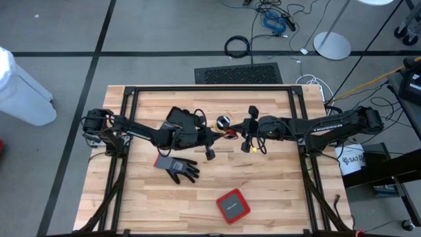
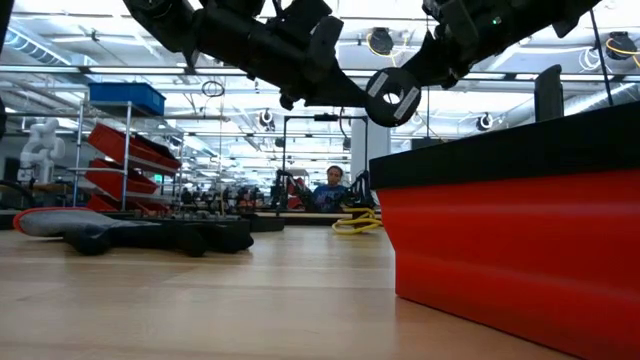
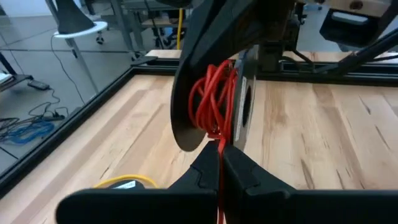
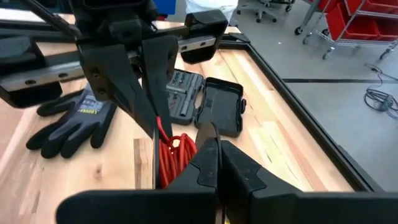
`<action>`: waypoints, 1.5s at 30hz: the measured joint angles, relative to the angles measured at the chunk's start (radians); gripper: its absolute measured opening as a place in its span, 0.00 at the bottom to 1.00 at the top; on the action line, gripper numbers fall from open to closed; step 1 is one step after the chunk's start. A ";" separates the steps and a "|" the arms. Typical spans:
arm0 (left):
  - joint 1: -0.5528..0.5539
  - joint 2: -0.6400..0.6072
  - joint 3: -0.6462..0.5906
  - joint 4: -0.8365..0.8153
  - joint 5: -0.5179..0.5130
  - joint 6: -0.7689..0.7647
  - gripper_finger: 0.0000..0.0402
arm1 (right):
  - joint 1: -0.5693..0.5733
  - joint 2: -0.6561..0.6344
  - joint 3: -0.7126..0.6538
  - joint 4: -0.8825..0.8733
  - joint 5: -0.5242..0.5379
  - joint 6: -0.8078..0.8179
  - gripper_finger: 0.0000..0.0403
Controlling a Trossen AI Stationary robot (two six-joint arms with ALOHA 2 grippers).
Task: Coil cords
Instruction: Coil the red wire onto the spool, then uncoil the yellow wire from the spool
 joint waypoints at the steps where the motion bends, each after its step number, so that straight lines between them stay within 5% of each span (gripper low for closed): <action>1: 0.000 0.000 0.000 -0.001 0.000 0.000 0.01 | 0.000 0.004 0.000 -0.002 0.000 -0.004 0.00; 15: 0.003 0.000 0.000 -0.049 0.013 0.000 0.18 | -0.023 0.025 0.000 -0.101 -0.138 -0.007 0.00; 26: 0.003 0.000 0.000 -0.046 0.010 -0.001 0.20 | -0.025 0.071 0.000 -0.123 -0.137 -0.009 0.00; 36: -0.003 0.001 0.000 -0.287 0.008 -0.117 0.20 | -0.025 0.194 0.000 -0.161 0.035 -0.075 0.00; 45: -0.034 0.027 -0.065 -0.298 -0.083 -0.177 0.20 | 0.027 0.348 0.001 -0.164 0.232 -0.234 0.00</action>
